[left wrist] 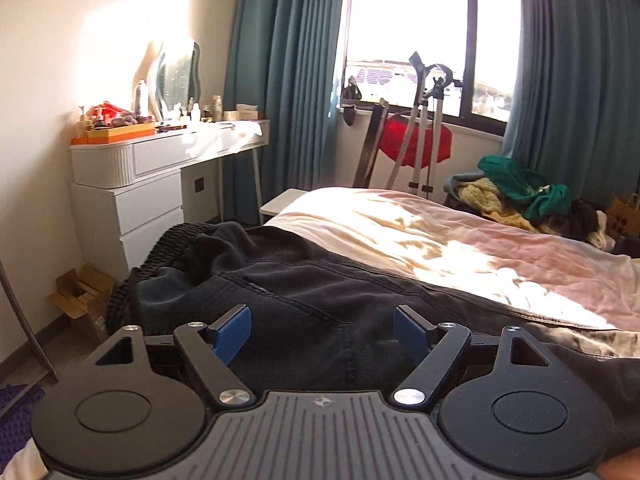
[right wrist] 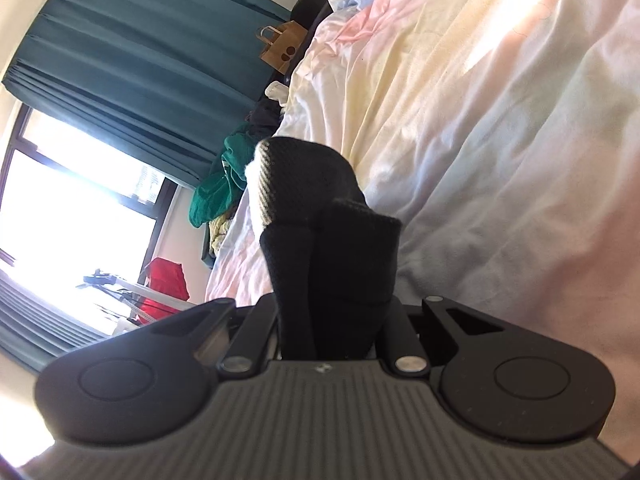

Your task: Fold clothes

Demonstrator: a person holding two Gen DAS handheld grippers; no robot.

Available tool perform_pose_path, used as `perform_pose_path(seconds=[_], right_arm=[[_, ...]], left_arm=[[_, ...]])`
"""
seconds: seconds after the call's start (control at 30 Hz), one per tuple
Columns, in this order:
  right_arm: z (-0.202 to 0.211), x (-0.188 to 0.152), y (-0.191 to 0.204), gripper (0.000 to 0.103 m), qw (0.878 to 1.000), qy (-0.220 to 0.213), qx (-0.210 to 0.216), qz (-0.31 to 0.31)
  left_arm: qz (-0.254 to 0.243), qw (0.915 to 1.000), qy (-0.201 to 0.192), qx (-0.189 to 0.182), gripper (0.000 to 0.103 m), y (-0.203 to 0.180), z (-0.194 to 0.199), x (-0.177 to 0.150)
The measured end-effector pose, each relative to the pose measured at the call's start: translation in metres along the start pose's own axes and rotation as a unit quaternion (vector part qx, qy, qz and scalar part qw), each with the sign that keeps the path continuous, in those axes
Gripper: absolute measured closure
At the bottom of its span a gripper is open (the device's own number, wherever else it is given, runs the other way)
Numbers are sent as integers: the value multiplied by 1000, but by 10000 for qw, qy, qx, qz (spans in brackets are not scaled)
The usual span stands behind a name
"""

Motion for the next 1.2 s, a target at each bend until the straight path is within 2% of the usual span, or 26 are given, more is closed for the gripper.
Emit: perform_pose_path(seconds=[0.17, 0.27, 0.43, 0.7, 0.83, 1.0, 1.2], right_arm=[[19, -10, 0, 91, 9999, 43, -90, 49], [22, -11, 1, 91, 9997, 45, -157, 169], [19, -15, 5, 91, 9989, 4, -311, 341], [15, -17, 10, 91, 9972, -48, -502, 555], [18, -17, 19, 91, 9946, -97, -581, 857], [26, -23, 52, 91, 9835, -362, -676, 1636], [39, -32, 109, 91, 9547, -789, -762, 2765]], left_arm=[[-415, 9984, 278, -258, 20, -48, -51, -30], [-756, 9955, 521, -232, 20, -61, -75, -56], [-1529, 9865, 581, -4, 16, -65, -96, -94], [-1588, 9849, 684, 66, 14, -63, -97, -94], [-1642, 9837, 728, 83, 13, -62, -96, -94], [-1729, 9816, 800, 110, 12, -63, -97, -96], [-1735, 9809, 873, 112, 12, -64, -98, -94]])
Point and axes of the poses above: each gripper's, at about its wrist camera, not at the fingertips, and z roughly against the way its jaws point, y to its left, x to its top, the point moved 1 cm from there along -z, roughly the way its jaws point, and after that the axes turned 15 degrees about z, right-handed, at the moved point
